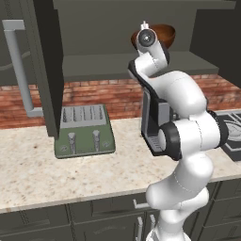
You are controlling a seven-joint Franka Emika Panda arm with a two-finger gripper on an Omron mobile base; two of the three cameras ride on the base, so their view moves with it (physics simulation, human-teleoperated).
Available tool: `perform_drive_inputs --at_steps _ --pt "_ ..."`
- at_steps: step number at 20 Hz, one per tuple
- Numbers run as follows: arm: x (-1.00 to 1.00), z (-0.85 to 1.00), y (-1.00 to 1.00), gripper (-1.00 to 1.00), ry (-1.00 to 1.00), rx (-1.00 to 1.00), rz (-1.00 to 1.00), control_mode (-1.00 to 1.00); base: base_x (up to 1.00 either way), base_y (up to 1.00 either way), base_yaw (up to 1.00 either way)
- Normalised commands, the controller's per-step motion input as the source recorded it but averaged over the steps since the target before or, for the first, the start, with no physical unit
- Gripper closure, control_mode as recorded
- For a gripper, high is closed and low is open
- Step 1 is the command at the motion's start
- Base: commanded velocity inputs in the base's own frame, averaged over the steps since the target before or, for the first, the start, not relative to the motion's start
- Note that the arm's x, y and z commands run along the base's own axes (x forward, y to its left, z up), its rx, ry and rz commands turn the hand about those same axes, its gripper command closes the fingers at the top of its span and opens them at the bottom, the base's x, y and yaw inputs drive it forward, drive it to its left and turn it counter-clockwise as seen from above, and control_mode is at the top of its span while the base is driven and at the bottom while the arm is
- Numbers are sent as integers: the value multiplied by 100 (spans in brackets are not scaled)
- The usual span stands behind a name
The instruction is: Move the bowls from the cabinet to the plates on the dining table.
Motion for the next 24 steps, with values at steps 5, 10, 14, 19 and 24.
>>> perform_drive_inputs --at_steps 5,10,14,19,24 --pt "-28 -9 -8 100 -3 2 6 -100 0 0 0" --pt "-57 8 0 100 -4 6 5 -100 0 0 0" --pt "-65 26 0 100 1 8 3 -100 0 0 0" --pt "-77 38 0 100 9 10 0 -100 0 0 0" --pt "-91 40 0 100 17 12 2 -100 0 0 0"
